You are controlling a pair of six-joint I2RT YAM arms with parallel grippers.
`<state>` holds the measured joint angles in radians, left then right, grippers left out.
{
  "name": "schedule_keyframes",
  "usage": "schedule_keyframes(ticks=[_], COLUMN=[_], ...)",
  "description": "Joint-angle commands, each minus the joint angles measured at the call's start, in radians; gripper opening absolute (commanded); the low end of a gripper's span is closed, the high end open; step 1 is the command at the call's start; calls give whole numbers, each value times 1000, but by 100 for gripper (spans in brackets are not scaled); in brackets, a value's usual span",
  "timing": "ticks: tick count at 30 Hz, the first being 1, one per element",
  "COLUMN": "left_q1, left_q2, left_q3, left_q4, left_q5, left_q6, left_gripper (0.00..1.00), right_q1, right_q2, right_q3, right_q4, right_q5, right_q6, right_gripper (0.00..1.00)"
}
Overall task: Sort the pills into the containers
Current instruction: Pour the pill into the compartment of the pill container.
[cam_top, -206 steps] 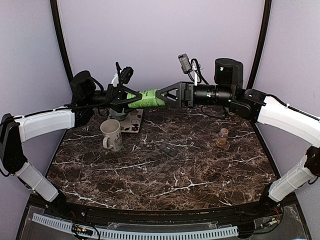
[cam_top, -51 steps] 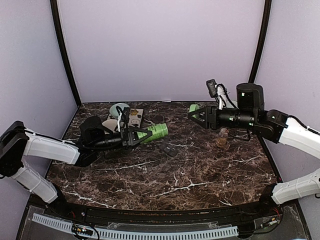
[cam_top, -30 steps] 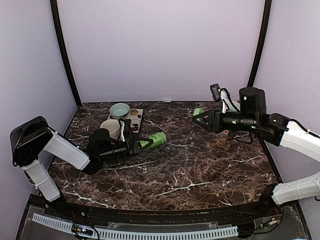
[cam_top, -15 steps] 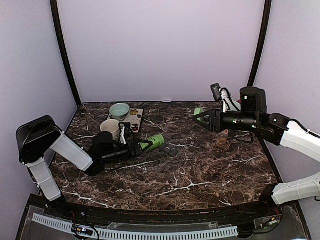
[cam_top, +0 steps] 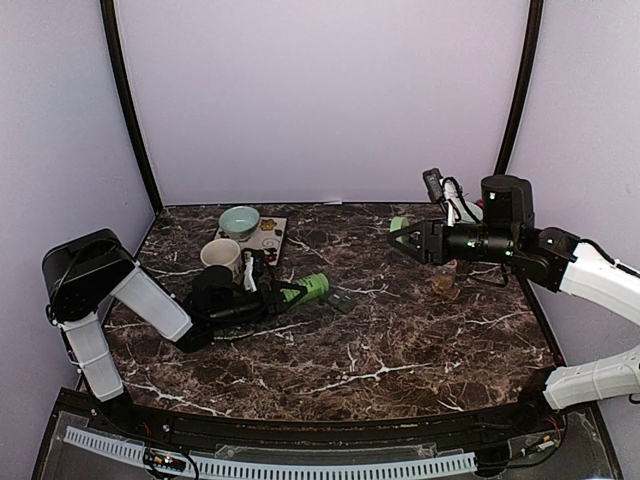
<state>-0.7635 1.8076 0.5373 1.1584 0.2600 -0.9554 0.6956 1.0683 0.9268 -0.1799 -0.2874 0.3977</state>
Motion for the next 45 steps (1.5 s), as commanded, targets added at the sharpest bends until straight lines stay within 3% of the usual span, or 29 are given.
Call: schedule_keyframes(ticks=[1,45], left_q1=[-4,0], left_q2=[12,88], left_q3=[40,162], left_q4=[15,-164], left_q5=[-6,-56], left_q6=[6,42], left_gripper=[0,0], right_q1=[-15,-70], right_q2=[-15,-4], right_q3=[-9,-21], right_q4=[42,58], right_q5=[-22,-87], right_q6=[-5,-13], right_gripper=[28,27])
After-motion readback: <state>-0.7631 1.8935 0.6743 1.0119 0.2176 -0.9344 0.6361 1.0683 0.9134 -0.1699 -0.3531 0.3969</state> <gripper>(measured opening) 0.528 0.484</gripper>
